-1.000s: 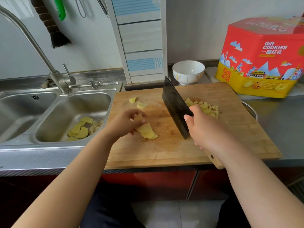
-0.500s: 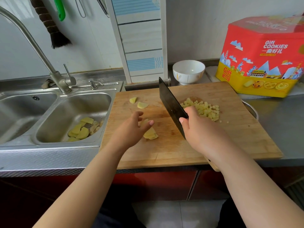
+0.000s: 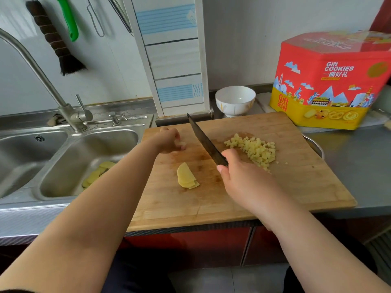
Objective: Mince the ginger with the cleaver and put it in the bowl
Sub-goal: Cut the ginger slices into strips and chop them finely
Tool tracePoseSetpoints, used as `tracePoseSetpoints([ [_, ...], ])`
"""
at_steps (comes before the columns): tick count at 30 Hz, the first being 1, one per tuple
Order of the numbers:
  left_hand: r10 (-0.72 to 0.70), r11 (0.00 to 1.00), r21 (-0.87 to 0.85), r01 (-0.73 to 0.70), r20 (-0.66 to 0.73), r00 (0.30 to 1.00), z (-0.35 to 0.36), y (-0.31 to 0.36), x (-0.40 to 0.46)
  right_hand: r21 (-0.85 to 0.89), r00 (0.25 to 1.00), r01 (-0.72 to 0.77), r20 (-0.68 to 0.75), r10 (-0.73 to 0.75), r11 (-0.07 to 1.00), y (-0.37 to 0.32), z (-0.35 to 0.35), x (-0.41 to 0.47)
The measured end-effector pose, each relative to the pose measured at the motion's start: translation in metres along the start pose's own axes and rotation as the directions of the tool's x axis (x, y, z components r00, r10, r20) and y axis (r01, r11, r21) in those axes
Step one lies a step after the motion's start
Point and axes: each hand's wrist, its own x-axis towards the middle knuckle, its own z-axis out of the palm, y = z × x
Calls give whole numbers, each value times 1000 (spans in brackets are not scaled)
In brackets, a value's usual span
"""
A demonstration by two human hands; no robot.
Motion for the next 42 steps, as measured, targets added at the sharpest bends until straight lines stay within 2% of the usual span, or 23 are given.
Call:
tracePoseSetpoints([
  [2,18,1000,1,-18,2,1000,-3,3,0,15,1000,0,6,0,1000,1,1,0],
  [4,52,999,6,-51,-87,995,-1,6,-6,37,1000,-9,2,9,999,3,0,0],
  [6,48,994,-86,-63,-166,985,7,3,-12,59,1000,-18,-2,19,998,5,-1,2],
  [8,21,976,-210,-59,-179,984,16,-1,-19,75,1000,-26,8,25,997,7,-3,3],
  [12,11,990,-139,-37,-188,982,18,-10,-25,87,999,-30,24,28,996,6,-4,4],
  [18,28,990,-132,-41,-104,994,8,-15,-16,77,999,-33,36,30,996,5,-6,2],
  [22,31,998,-56,-33,-24,999,1,-12,-16,96,998,-36,57,31,995,6,-8,5],
  [24,19,996,-84,-18,11,1000,-1,-11,-21,107,998,-34,59,28,994,7,-8,5],
  [26,16,981,-192,-20,-19,1000,2,-13,-26,113,998,-37,60,30,993,7,-8,5],
  [28,29,924,-378,-56,-78,997,9,-15,-34,122,998,-40,59,33,992,8,-8,4],
  [31,70,761,-630,-157,-160,985,11,-18,-55,127,996,-50,73,41,991,8,-11,4],
  [33,149,665,-715,-216,-155,976,4,-21,-69,134,995,-61,81,50,989,9,-12,4],
  [35,292,681,-683,-265,-78,953,-5,-18,-82,137,995,-64,84,52,988,9,-13,4],
  [37,402,800,-499,-334,33,915,-8,-9,-90,134,995,-64,84,53,989,9,-14,4],
  [39,411,890,-250,-380,83,908,-3,2,-91,131,995,-66,82,56,989,8,-14,4],
  [40,389,911,-182,-371,76,918,0,4,-89,131,995,-65,79,55,989,8,-14,4],
  [42,369,915,-186,-359,24,929,2,3,-82,121,997,-55,65,47,991,8,-13,5],
])
